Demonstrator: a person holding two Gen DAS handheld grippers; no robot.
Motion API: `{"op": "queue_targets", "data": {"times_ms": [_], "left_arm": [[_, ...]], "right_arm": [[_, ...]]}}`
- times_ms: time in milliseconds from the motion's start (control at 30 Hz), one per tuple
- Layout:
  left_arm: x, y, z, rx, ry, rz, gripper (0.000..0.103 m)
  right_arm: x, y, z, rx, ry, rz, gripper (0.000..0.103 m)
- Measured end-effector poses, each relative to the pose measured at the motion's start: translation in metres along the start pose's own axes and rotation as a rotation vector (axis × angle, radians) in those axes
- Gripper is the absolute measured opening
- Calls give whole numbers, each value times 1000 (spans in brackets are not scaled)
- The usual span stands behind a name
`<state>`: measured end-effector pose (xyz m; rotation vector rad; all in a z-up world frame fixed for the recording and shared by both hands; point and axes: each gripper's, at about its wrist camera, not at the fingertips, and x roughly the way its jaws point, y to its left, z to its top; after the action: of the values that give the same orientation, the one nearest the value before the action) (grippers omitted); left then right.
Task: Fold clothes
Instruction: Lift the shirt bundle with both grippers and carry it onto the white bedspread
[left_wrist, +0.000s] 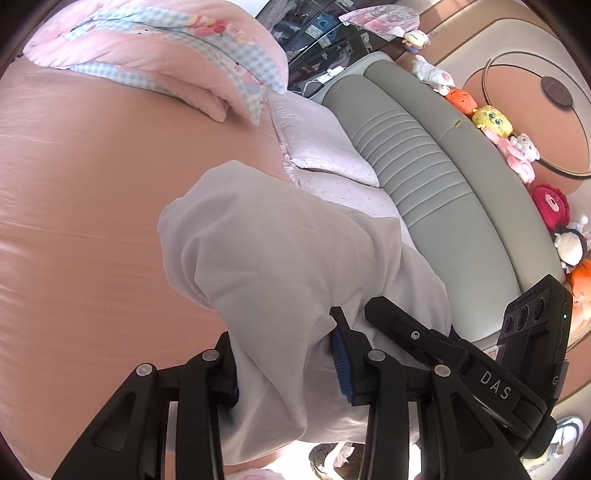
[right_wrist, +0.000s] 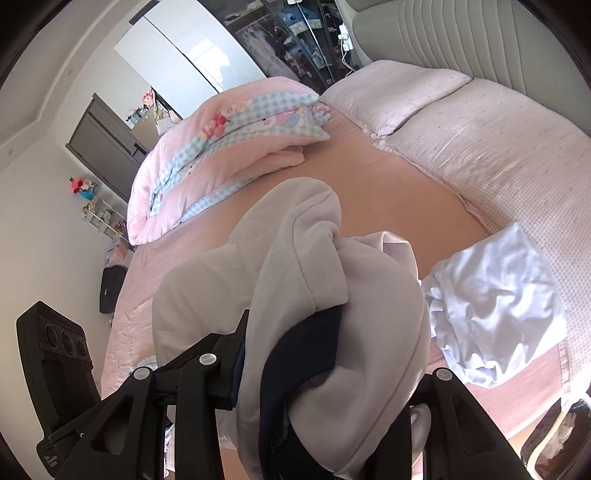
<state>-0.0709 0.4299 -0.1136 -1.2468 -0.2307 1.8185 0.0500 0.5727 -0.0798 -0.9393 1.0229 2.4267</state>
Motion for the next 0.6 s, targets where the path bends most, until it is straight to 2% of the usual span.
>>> {"op": "queue_targets", "data": {"times_ms": [267, 600], "left_arm": [[12, -51, 5, 38, 26, -63, 35], [31, -107, 29, 74, 62, -148, 35]], "right_arm": [[-41, -32, 25, 4, -32, -49, 38], [-86, -64, 64, 16, -94, -79, 38]]}}
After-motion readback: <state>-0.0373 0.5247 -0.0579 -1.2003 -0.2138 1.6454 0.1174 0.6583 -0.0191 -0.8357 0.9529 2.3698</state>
